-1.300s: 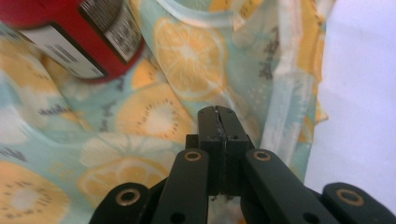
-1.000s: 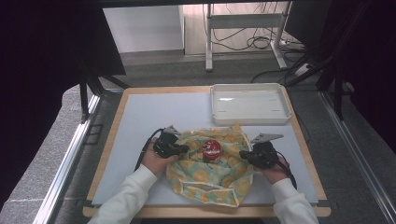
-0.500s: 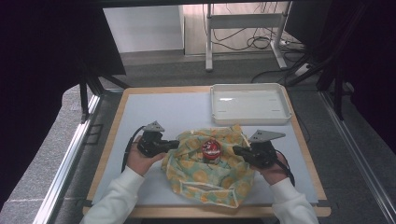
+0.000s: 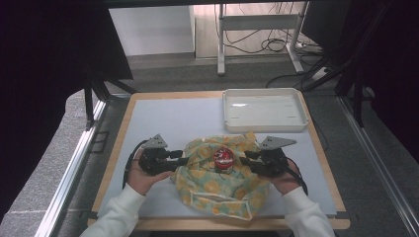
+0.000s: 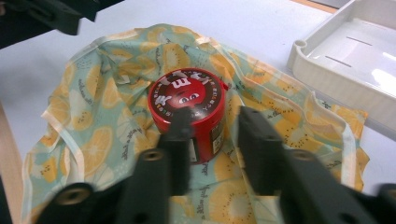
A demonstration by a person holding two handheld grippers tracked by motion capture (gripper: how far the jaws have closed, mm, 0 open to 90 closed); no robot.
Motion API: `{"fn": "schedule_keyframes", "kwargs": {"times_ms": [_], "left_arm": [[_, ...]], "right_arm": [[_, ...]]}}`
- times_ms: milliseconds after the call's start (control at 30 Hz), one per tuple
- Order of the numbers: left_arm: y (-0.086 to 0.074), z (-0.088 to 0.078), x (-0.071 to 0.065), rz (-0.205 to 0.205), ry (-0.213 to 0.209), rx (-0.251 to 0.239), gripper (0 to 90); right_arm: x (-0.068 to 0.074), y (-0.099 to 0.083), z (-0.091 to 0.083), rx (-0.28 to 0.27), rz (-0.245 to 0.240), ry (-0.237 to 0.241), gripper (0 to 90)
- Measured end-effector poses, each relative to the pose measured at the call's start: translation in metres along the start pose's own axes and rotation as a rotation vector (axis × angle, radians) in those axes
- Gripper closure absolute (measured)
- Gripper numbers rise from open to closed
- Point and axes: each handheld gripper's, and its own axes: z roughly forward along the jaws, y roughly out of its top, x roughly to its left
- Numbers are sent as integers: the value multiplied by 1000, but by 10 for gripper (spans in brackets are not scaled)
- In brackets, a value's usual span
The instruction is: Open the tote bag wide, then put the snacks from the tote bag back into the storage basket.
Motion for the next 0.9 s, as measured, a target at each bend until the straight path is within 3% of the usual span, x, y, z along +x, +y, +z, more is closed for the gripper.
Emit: {"fn": "schedule_keyframes", "kwargs": {"times_ms": [167, 367, 900], "left_arm": [[-5, -4, 1, -17, 26, -11, 458], [-8, 3, 6, -19, 48, 14, 373], [-13, 4, 12, -33, 60, 27, 342]], "right_arm": [[3, 0, 1, 1, -7, 0, 503], [2, 2, 5, 10, 4, -9, 412], [13, 11, 35, 83, -15, -10, 308]]}}
